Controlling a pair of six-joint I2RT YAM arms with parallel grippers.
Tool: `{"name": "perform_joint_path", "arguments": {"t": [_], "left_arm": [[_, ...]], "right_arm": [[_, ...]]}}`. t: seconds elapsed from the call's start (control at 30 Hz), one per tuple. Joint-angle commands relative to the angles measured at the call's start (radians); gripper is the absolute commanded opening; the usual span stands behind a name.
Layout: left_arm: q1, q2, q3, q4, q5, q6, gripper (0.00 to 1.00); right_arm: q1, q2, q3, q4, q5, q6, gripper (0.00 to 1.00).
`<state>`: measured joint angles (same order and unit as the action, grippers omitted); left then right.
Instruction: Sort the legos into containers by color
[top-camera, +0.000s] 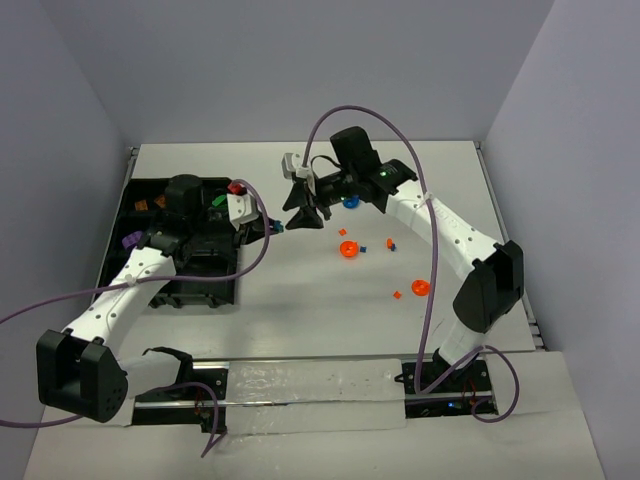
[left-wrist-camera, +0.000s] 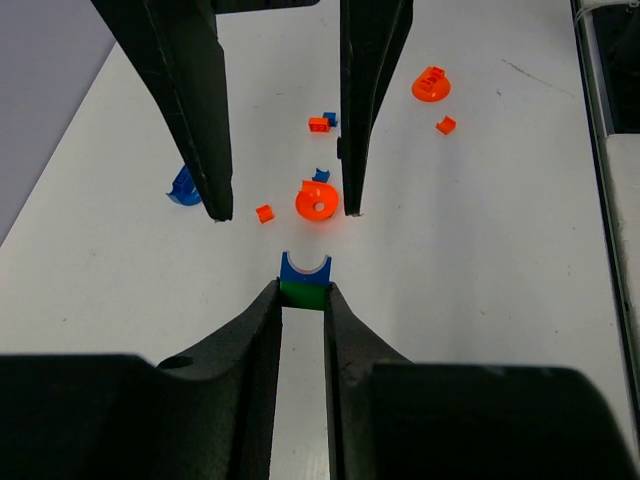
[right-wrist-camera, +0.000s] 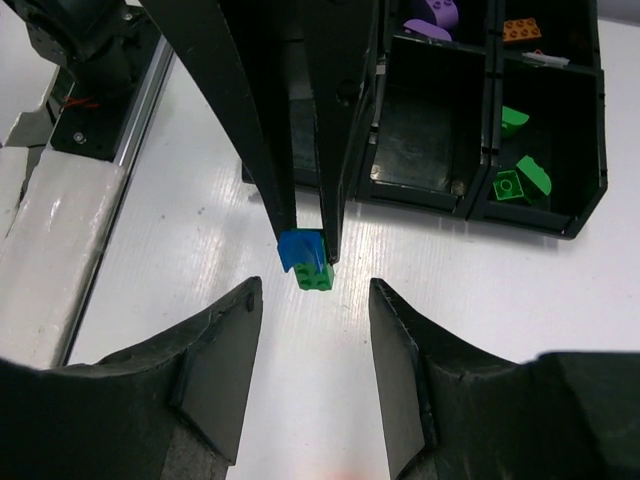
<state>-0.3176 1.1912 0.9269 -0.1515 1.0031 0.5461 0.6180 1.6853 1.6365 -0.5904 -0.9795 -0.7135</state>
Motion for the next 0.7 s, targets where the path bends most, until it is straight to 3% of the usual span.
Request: {"name": "perform_joint_path", "arguments": {"t": [0.0, 0.67], "left_arm": [[0.006, -0.005, 0.032, 0.059, 0.003, -0.072, 0.0], [0.006, 0.008, 0.026, 0.121, 0.003, -0.13, 0.0]], "right_arm": [[0.022, -0.006, 0.04, -0.012, 0.018, -0.023, 0.53], [0.048, 0.032, 0.085, -0.017, 0.031, -0.02, 0.45]]}}
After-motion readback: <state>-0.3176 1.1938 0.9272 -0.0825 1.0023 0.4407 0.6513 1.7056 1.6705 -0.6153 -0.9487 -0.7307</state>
